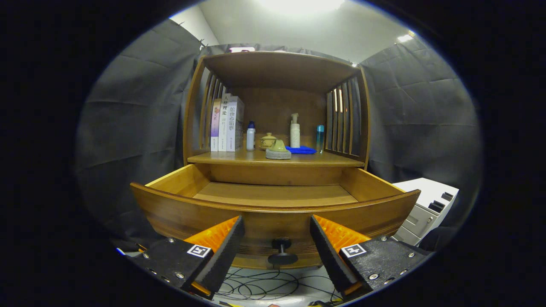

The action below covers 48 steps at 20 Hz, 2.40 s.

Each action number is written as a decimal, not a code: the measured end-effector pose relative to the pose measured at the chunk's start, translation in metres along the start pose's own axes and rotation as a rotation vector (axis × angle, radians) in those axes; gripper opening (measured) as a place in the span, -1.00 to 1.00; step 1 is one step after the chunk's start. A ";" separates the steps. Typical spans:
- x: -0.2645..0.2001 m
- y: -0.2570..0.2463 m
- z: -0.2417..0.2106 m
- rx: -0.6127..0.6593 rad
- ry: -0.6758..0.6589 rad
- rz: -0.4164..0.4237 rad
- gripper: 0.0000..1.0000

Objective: Pull open the drawer, take out the items inside it, and place them on the countertop above the cabinet.

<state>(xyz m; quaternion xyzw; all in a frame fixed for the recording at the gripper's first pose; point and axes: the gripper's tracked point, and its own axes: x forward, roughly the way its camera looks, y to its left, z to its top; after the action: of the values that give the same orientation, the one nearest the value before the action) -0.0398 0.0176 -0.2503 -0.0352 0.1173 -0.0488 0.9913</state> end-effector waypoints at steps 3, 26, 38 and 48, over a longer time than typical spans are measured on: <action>0.001 0.004 -0.002 -0.018 -0.018 0.006 0.90; 0.052 -0.007 -0.012 0.169 0.018 0.113 0.88; 0.135 0.005 0.000 0.055 0.020 0.078 0.89; 0.187 0.008 0.004 0.044 0.009 0.076 0.89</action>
<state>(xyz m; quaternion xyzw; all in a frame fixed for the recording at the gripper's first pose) 0.1433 0.0061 -0.2895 -0.0086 0.1218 -0.0141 0.9924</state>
